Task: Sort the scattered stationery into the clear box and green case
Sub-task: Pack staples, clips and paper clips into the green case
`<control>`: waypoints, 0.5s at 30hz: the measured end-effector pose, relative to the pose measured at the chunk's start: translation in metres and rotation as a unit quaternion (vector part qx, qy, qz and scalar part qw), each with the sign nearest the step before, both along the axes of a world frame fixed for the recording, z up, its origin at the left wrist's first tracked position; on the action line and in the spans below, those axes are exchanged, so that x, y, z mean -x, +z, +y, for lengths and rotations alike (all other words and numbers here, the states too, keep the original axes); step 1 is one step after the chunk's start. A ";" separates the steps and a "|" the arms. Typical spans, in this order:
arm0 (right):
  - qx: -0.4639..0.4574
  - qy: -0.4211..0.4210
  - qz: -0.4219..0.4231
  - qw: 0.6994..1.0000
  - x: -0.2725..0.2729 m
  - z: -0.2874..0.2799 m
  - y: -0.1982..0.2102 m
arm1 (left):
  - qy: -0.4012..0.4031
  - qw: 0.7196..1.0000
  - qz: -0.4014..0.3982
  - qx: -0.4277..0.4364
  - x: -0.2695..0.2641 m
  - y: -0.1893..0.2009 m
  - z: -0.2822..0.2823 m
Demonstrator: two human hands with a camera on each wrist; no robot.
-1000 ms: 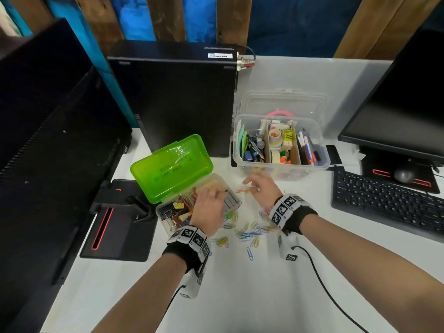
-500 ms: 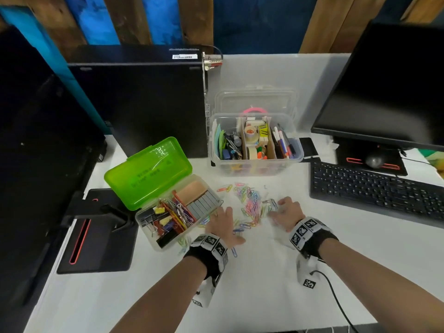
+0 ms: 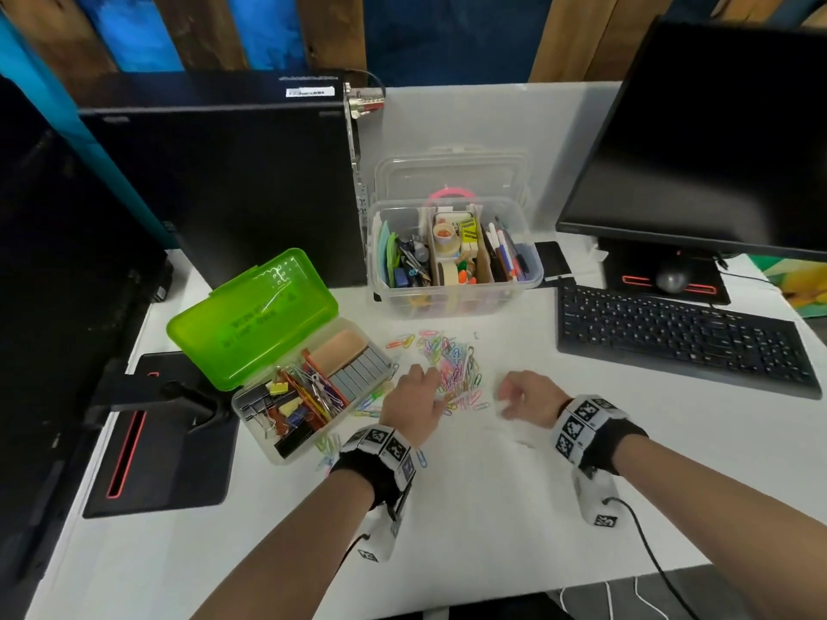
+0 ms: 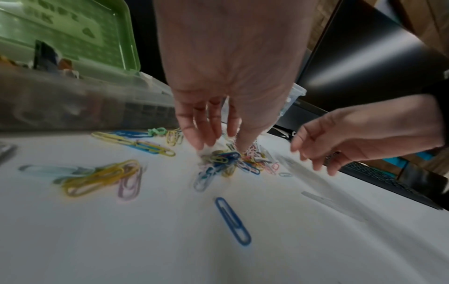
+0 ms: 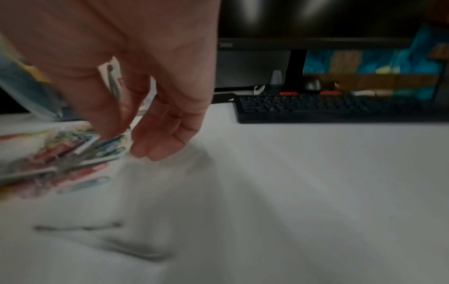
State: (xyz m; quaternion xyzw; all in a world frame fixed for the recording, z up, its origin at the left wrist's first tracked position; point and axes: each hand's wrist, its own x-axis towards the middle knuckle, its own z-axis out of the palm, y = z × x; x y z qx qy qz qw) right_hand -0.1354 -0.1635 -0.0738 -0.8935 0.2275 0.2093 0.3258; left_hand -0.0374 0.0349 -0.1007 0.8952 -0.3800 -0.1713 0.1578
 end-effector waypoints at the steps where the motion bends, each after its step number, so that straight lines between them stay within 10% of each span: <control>1: 0.016 0.047 0.035 0.998 0.009 -0.001 0.001 | -0.014 1.000 -0.005 -0.001 0.002 0.001 -0.005; 15: 0.068 0.122 -0.019 0.990 0.012 0.000 -0.015 | -0.060 0.986 -0.076 -0.132 0.001 0.009 -0.039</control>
